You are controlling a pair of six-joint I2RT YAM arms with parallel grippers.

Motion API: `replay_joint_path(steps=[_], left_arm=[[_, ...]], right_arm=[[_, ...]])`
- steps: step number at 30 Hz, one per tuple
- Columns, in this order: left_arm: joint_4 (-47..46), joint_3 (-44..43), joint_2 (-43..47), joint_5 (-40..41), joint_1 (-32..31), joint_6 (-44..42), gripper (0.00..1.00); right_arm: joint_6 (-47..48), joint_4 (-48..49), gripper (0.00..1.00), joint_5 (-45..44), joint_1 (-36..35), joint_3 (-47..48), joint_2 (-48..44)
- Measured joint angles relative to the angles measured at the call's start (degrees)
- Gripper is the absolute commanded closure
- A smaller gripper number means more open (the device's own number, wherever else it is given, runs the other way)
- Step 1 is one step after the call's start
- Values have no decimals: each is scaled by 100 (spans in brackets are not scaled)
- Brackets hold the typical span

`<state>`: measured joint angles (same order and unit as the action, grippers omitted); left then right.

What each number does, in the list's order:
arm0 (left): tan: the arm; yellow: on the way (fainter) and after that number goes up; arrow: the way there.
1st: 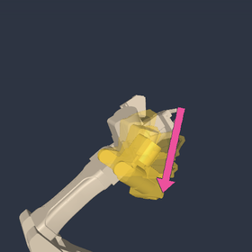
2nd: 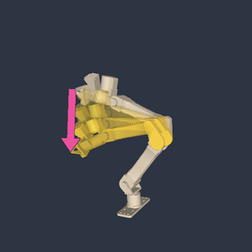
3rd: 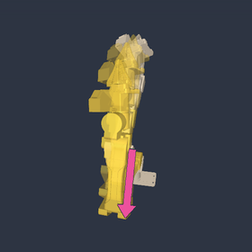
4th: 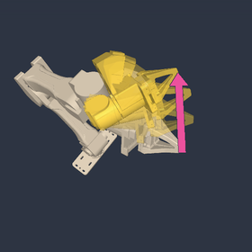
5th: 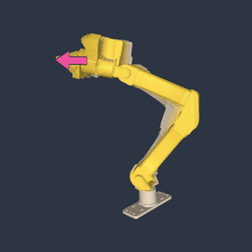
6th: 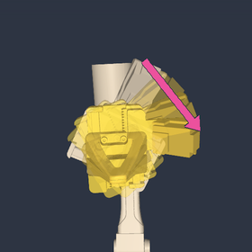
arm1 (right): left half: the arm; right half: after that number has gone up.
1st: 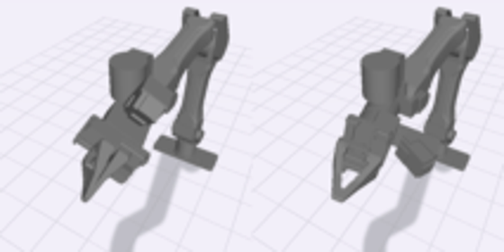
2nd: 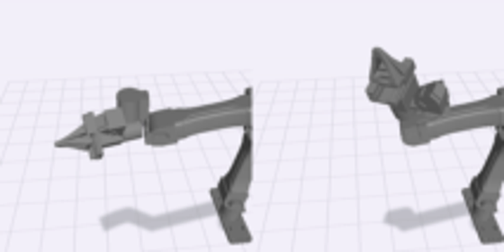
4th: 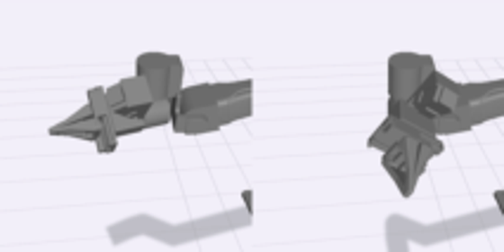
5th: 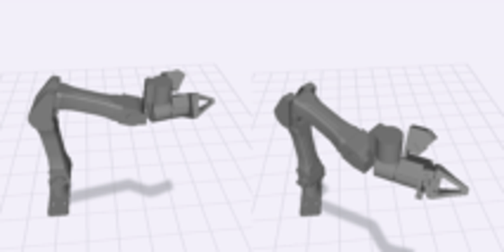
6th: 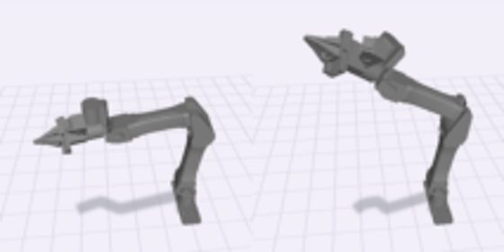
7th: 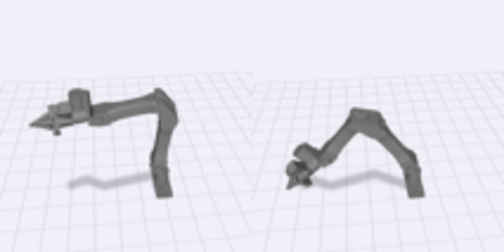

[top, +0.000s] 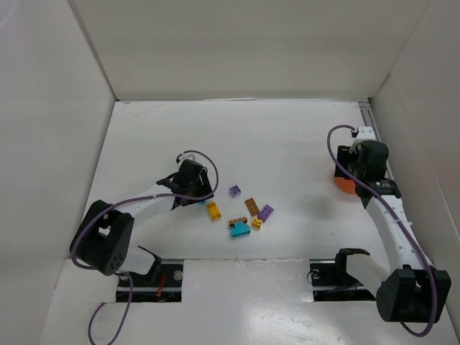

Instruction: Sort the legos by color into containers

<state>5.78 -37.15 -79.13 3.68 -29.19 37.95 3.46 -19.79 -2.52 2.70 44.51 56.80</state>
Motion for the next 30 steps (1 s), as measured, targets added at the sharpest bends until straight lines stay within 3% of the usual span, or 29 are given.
replay_joint_path(steps=[2, 7, 13, 19, 23, 30], left_arm=[[0, -57, -83, 63, -35, 0, 55], [15, -138, -212, 157, -114, 15, 71], [175, -190, -190, 177, -162, 22, 78], [518, -442, 201, 133, -184, 114, 81], [144, -678, 968, -44, -201, 356, 81], [-1316, -807, 1744, -363, -393, 754, 81]], right_arm=[[0, -28, 42, 0, 0, -7, 0], [0, -37, 42, -7, 0, -11, 0], [151, -76, 41, 28, 2, -11, -2], [776, 160, 39, 1097, -52, -142, -116], [1021, 535, 37, 1720, -866, -236, -173], [953, 1464, 36, 2203, -3338, -44, 39]])
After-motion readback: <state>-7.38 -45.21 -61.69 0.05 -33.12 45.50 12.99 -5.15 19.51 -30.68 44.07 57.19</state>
